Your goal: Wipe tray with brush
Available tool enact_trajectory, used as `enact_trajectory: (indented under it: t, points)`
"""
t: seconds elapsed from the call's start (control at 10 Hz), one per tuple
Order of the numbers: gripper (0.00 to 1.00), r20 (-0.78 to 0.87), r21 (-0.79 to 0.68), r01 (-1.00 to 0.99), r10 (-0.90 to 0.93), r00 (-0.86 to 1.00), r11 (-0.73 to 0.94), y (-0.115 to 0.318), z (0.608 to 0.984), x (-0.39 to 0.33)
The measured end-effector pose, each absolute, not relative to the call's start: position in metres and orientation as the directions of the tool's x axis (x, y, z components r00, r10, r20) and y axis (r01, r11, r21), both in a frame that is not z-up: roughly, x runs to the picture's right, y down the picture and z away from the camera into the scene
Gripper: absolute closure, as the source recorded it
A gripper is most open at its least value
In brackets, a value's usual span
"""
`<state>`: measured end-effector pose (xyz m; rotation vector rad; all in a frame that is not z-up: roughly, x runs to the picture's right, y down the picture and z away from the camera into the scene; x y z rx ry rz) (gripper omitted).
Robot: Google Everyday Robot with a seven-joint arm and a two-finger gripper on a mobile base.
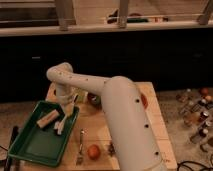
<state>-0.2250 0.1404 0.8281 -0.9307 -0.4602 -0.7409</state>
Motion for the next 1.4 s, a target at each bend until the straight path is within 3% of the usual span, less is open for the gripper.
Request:
enact_trajectory:
  t: [0.8,1.4]
  points:
    - [1.00,0.828,-0.318,0.906,-0.383,0.410,0.281,0.178,0.791,-0.314]
    - [1.00,0.797,-0.414,0.870,-0.354,0.489,0.269,0.190,0.787,-0.237]
